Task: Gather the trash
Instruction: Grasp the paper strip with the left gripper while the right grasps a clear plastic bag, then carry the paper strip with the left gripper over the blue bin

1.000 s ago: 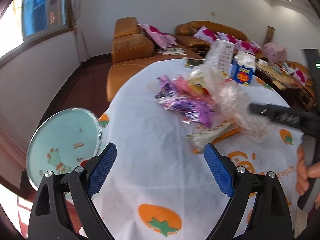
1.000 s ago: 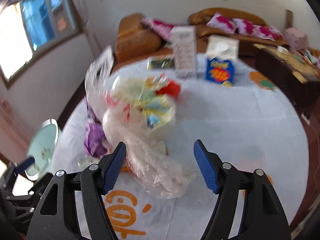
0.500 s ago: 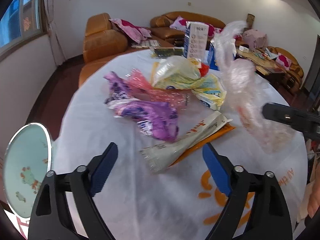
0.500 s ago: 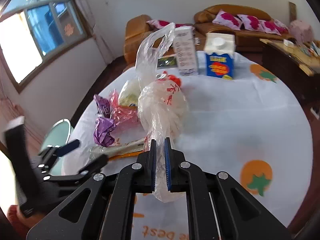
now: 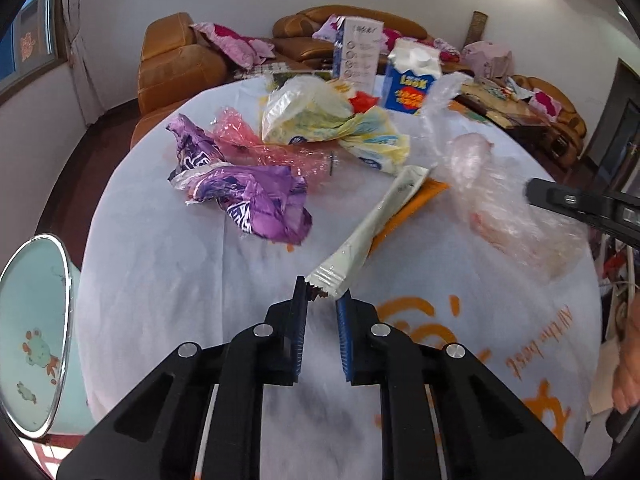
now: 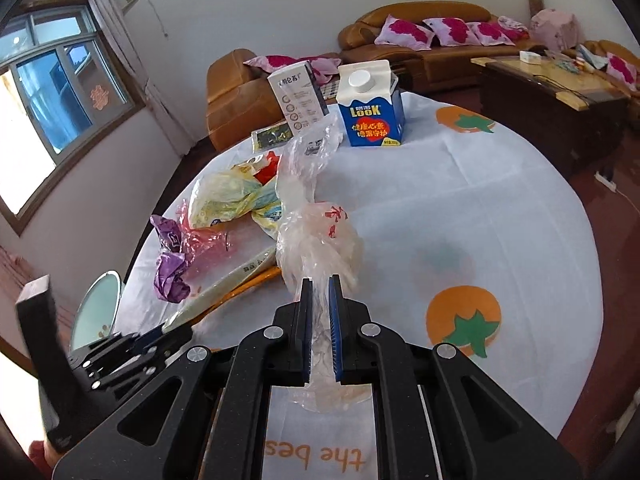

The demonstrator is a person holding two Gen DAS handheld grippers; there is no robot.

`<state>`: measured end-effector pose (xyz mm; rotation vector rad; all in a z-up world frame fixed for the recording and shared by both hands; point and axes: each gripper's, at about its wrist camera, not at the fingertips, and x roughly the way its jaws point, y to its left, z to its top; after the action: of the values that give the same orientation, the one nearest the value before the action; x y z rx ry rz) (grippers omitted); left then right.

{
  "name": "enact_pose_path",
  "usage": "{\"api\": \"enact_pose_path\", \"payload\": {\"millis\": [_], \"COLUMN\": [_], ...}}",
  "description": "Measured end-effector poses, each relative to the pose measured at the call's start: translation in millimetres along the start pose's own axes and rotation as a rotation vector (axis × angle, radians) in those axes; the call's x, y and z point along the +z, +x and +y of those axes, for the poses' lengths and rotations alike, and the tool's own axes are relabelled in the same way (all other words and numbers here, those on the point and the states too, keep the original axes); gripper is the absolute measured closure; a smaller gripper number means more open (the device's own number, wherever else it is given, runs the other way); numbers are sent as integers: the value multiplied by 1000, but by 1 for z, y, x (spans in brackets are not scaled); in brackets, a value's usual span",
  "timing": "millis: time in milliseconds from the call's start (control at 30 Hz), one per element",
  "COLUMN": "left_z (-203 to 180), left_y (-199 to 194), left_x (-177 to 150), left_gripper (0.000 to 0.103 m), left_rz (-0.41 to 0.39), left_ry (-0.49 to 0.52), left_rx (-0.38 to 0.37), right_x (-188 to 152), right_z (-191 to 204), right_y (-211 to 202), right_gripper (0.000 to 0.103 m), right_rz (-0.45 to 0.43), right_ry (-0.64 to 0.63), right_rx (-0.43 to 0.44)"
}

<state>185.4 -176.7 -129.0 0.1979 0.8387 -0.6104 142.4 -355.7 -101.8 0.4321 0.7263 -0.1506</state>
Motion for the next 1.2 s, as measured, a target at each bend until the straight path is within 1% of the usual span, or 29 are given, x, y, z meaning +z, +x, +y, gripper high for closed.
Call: {"api": "enact_pose_path", "payload": {"millis": [67,100,300,400,500,600,733,933,1033,1200], "left_z": [-2,-3,1,5,14,32,58,95,113,145], "left_y": [-13,-21,-57,-72,-91,-109,-128,-155,-163,-175], "left_x": [-6,-8,-17,-18,-24,-28,-34,-43,-50,-61], "left_gripper": [92,93,93,93,93,93,93,93,93,93], "left_rz": [-13,-22,-82,-109,-142,-174,-211,-254,-261,-267], "left_ry": [6,3,-18,-33,-52,-87,-134,-205,-242,-301], "left_rx": [-8,-17,-56,-60,-50,-17,57,145,197,262], "right_x": [-2,-3,-4,-3,-2,0,2,3,4,3], "right_z": [2,2,11,17,27,42,64,83,98,137], "right_y": [-1,-3,-22,-32,-44,-52,-54,-48,-49,-42], "right_gripper": [95,97,98,98,98,98,98,98,98,98], "right_rz": [0,-3,-45,-66,-92,-113,-122,-109,-114,-103], "right_ry": [-2,-3,-15,-20,-31,-53,-103,-116,-142,-204], "right_rx": [-9,-13,-19,-13,1,21,38,70,90,149]}}
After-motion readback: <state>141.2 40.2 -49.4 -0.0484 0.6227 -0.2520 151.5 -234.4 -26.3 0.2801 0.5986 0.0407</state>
